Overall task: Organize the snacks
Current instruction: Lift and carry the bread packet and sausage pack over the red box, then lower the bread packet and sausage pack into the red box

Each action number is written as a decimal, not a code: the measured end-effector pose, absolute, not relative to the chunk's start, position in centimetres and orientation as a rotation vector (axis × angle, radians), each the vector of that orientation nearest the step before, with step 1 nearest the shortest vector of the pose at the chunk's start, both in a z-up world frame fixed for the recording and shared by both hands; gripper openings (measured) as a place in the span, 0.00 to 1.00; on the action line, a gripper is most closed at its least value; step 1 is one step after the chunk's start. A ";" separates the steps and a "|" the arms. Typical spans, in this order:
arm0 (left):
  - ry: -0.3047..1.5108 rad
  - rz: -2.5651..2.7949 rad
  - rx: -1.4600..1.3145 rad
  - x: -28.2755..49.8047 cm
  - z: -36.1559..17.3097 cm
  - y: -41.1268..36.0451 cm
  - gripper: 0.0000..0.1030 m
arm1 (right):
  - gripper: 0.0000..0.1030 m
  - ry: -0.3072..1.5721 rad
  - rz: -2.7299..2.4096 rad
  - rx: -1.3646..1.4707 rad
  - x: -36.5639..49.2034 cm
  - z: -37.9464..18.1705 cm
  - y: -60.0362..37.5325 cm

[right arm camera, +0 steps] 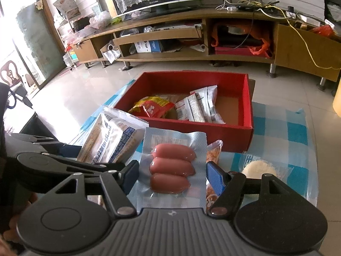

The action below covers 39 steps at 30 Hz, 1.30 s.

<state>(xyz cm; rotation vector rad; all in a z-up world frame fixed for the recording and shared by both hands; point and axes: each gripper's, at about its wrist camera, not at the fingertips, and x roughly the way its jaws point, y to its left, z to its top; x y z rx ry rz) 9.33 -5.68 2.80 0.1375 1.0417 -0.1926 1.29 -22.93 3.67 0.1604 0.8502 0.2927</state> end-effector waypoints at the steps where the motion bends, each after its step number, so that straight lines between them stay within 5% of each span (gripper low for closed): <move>1: 1.037 -0.192 0.137 9.4 2.9 -5.7 0.75 | 0.65 0.847 0.291 0.162 1.4 3.8 -23.0; 39: 0.950 -0.152 0.114 14.9 5.2 -7.3 0.74 | 0.65 0.797 0.249 0.202 7.3 5.9 -24.7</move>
